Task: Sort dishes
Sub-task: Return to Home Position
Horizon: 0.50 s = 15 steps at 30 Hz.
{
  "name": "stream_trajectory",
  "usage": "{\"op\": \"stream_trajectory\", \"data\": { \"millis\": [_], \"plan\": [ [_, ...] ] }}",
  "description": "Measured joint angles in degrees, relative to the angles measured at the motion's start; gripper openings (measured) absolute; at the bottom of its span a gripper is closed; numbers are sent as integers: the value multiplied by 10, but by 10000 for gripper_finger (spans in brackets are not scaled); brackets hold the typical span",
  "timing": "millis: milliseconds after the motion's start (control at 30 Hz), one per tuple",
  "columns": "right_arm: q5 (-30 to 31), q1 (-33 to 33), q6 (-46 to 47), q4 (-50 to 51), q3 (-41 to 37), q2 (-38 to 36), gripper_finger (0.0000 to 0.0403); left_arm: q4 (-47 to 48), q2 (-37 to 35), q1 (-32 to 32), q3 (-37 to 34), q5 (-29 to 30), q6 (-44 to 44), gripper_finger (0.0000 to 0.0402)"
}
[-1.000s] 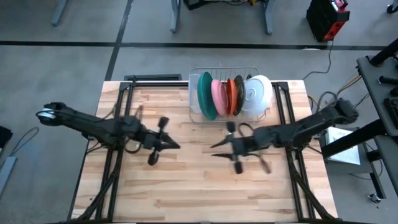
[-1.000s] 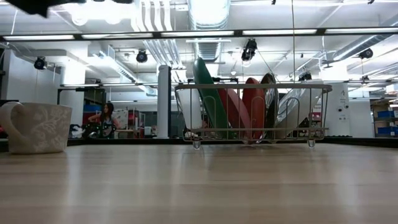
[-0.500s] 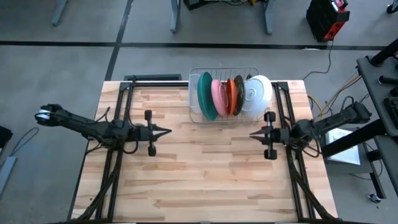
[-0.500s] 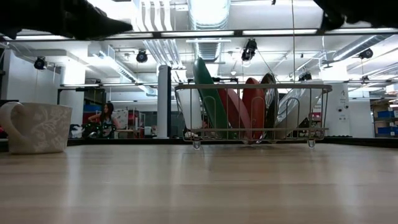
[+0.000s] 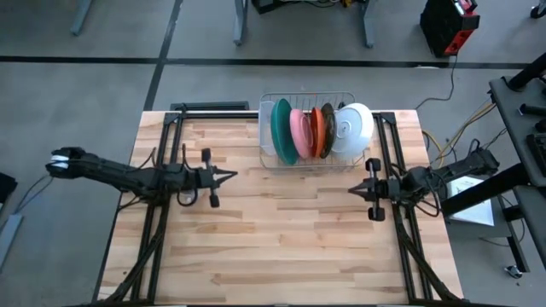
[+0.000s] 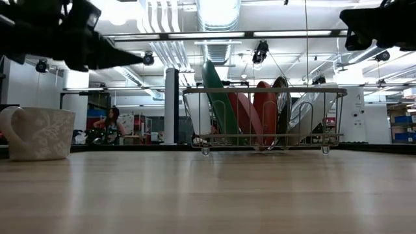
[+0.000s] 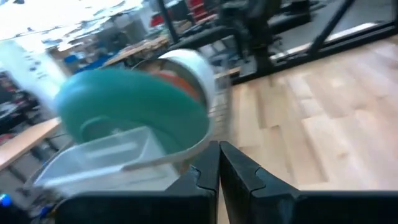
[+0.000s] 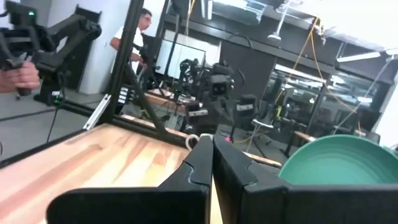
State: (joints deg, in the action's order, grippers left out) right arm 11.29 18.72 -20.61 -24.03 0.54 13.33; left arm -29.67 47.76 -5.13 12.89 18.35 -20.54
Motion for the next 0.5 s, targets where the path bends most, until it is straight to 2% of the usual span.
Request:
{"op": "stream_trajectory", "data": {
  "millis": [133, 300, 433, 500],
  "plan": [
    [-11, 0, -30, 11, 0, -2, 0, -39, -14, 44, -33, -1, -1, 0],
    [-13, 0, -15, 26, 0, -2, 0, -42, -40, 104, -39, 14, -36, 0],
    [-13, 0, -11, 28, 0, -2, 0, -42, -49, 168, -38, 118, -85, 0],
    [-13, 0, -11, 28, 0, -2, 0, -38, -50, 204, -38, 142, -90, 0]
  ]
}}
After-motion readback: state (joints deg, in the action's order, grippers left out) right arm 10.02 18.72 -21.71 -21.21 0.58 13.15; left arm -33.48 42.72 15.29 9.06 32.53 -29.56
